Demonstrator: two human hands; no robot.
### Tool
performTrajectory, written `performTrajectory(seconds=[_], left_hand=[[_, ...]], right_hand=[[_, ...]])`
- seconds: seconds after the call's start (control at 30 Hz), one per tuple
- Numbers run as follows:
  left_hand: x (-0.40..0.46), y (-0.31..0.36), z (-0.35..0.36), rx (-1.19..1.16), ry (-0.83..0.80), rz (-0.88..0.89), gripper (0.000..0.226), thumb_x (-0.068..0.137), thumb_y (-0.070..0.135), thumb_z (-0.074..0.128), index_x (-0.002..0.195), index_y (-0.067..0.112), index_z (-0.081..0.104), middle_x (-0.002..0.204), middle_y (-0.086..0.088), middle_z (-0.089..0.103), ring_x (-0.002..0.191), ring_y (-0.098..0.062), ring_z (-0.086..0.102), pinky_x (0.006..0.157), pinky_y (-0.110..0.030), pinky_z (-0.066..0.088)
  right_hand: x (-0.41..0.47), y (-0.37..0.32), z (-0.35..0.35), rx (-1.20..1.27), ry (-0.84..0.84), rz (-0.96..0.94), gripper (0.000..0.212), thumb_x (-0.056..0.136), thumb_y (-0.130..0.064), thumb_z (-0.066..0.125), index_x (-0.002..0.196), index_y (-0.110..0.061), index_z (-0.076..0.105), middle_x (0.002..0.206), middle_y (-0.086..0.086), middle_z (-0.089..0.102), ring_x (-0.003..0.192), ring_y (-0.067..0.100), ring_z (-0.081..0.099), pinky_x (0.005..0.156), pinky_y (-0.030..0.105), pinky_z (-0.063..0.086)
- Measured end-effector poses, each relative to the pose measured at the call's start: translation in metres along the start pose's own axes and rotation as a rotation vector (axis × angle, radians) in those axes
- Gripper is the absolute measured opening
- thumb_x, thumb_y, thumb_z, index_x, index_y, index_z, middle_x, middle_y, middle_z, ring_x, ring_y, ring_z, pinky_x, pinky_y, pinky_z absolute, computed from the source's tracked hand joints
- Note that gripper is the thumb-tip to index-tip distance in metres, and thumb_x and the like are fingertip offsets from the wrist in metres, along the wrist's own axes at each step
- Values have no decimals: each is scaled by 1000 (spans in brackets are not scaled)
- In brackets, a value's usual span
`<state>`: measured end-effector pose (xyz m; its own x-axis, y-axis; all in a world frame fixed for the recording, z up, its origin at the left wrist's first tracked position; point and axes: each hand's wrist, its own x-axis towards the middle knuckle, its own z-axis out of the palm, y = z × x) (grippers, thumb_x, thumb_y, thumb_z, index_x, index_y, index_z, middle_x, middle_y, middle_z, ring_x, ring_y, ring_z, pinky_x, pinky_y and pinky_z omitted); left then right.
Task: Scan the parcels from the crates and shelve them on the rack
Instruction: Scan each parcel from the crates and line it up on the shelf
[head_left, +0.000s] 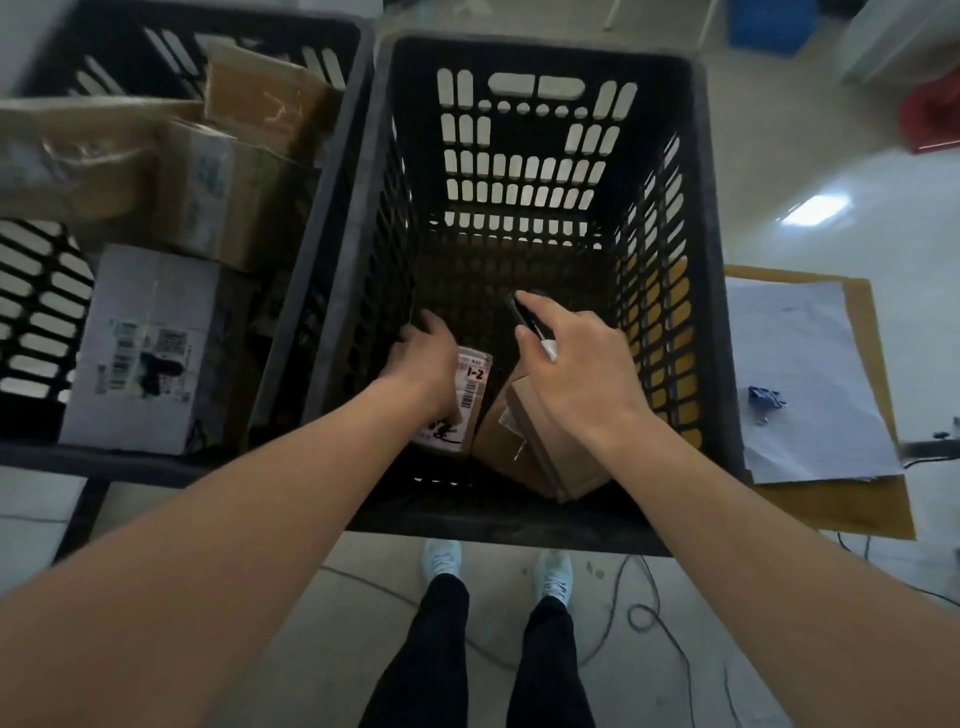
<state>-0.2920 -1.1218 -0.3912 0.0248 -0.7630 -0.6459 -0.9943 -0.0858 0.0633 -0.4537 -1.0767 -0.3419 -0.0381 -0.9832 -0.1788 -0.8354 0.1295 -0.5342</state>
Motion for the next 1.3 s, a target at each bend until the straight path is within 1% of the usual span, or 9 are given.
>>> performTrajectory(seconds=[0.1, 0.2, 0.27, 0.63, 0.77, 0.93, 1.03, 1.17, 1.3], left_hand=[[-2, 7, 3, -146, 71, -31, 140, 72, 30, 99, 166, 0, 0, 160, -26, 36, 149, -45, 35, 118, -51, 42], [0, 5, 6, -199, 37, -70, 102, 71, 39, 99, 150, 7, 44, 152, -22, 40, 138, -42, 46, 110, -48, 47], [5, 0, 9, -221, -14, -76, 86, 73, 44, 96, 142, 15, 53, 149, -20, 43, 132, -41, 51, 108, -48, 49], [19, -15, 18, -735, -227, 86, 115, 90, 31, 84, 169, 34, 1, 161, -4, 47, 142, -25, 50, 122, -51, 38], [12, -11, 0, -946, -150, 45, 103, 89, 41, 83, 162, 57, 12, 137, 2, 68, 113, -25, 72, 91, -55, 62], [-7, 4, -37, -1079, -37, 52, 72, 108, 40, 53, 162, 58, 10, 116, -7, 76, 99, -26, 77, 76, -44, 66], [-19, 9, -58, -1104, 33, 105, 69, 109, 38, 48, 163, 58, 10, 126, -8, 70, 100, -25, 75, 66, -37, 63], [-39, 5, -88, -1082, 143, 219, 85, 85, 42, 64, 144, 82, 19, 157, -13, 41, 120, -37, 64, 85, -53, 65], [-70, 5, -117, -1037, 228, 398, 95, 88, 33, 74, 149, 78, 16, 160, -7, 45, 133, -32, 58, 113, -63, 45]], right_hand=[[1, 5, -1, 9, -20, -22, 48, 110, -43, 49, 157, -35, 46, 128, 14, 67, 116, 30, 64, 107, 53, 51], [2, 11, -7, 8, -17, -20, 49, 110, -44, 49, 158, -36, 45, 130, 14, 66, 117, 32, 63, 105, 53, 52], [1, 15, -9, 8, -20, -30, 48, 110, -43, 49, 158, -36, 45, 130, 15, 66, 117, 32, 63, 105, 53, 52], [-2, 18, -13, 10, -60, -38, 49, 111, -45, 46, 159, -38, 43, 132, 15, 64, 121, 33, 60, 108, 52, 48], [0, 14, -22, 108, -46, -8, 48, 111, -45, 46, 158, -39, 44, 132, 9, 67, 123, 30, 61, 110, 53, 48], [0, -5, -52, 265, -46, 15, 45, 110, -46, 47, 155, -42, 44, 122, -3, 72, 110, 17, 68, 97, 45, 59], [-3, -18, -76, 268, -50, -13, 46, 111, -43, 44, 157, -40, 43, 124, -4, 73, 107, 16, 70, 99, 46, 57], [-12, -31, -104, 270, -51, -12, 49, 111, -44, 44, 160, -42, 40, 136, -5, 68, 115, 20, 67, 105, 44, 54], [-23, -40, -132, 272, -42, -40, 49, 111, -43, 46, 159, -40, 42, 128, -11, 65, 100, 16, 68, 93, 37, 56]])
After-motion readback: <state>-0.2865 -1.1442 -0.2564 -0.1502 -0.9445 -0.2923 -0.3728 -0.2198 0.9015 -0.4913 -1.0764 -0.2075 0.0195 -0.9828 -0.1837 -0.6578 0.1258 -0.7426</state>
